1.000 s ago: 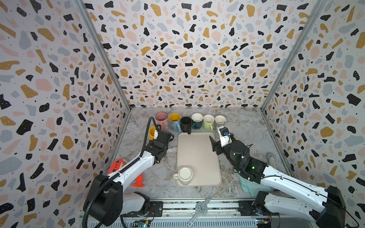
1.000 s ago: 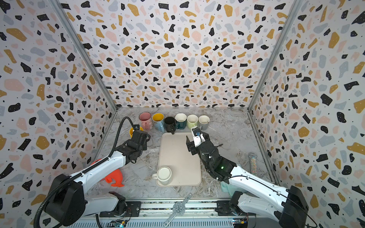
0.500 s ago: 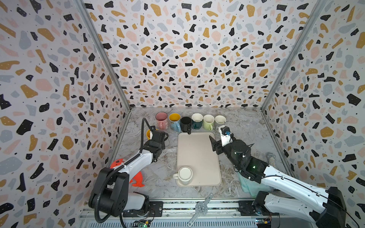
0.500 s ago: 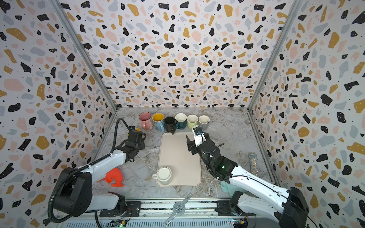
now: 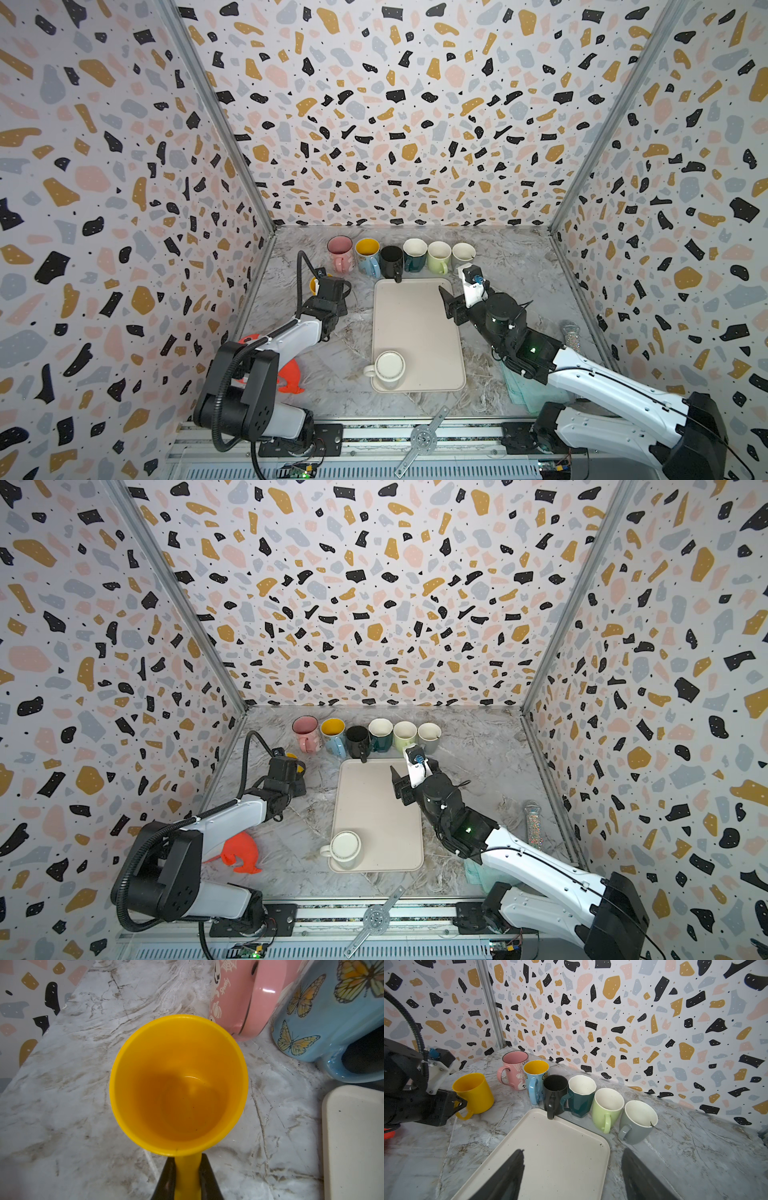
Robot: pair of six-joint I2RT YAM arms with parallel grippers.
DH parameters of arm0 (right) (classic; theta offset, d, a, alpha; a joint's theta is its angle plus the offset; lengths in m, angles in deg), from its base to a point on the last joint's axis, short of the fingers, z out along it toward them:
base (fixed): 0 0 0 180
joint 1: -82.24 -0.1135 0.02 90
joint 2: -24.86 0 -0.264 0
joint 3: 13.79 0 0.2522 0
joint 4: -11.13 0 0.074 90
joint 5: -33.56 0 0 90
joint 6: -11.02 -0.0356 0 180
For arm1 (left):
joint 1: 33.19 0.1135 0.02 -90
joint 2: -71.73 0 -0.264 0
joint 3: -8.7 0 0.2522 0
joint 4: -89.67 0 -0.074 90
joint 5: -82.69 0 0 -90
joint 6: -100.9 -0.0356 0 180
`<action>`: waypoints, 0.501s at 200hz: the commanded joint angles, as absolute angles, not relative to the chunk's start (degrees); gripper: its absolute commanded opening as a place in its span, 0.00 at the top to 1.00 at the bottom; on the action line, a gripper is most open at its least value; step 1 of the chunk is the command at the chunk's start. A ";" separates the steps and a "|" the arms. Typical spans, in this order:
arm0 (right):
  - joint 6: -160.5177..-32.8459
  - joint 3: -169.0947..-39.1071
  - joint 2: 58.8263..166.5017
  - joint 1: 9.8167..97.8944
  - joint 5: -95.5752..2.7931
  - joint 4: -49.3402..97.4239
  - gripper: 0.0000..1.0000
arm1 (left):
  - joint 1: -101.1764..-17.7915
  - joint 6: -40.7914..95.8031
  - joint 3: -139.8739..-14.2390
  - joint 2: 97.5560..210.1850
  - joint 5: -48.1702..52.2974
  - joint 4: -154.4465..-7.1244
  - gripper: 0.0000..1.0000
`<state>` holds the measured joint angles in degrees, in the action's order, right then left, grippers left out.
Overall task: Turn the mug right side up
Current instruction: 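Carry the yellow mug with the left gripper beside the pink mug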
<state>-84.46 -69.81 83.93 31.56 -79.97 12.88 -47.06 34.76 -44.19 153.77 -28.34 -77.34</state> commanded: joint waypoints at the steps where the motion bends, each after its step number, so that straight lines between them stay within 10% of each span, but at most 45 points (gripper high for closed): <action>1: -85.49 -70.53 83.92 31.80 -79.55 12.03 0.25 | -46.58 35.29 -43.88 153.97 -29.15 -83.90 1.00; 71: -86.51 -69.97 83.40 31.88 -80.33 12.50 0.23 | -46.55 34.84 -43.12 154.96 -29.21 -84.26 1.00; 100: -86.88 -69.65 83.17 31.88 -80.70 12.50 0.23 | -46.55 34.32 -42.85 154.49 -29.18 -83.59 0.80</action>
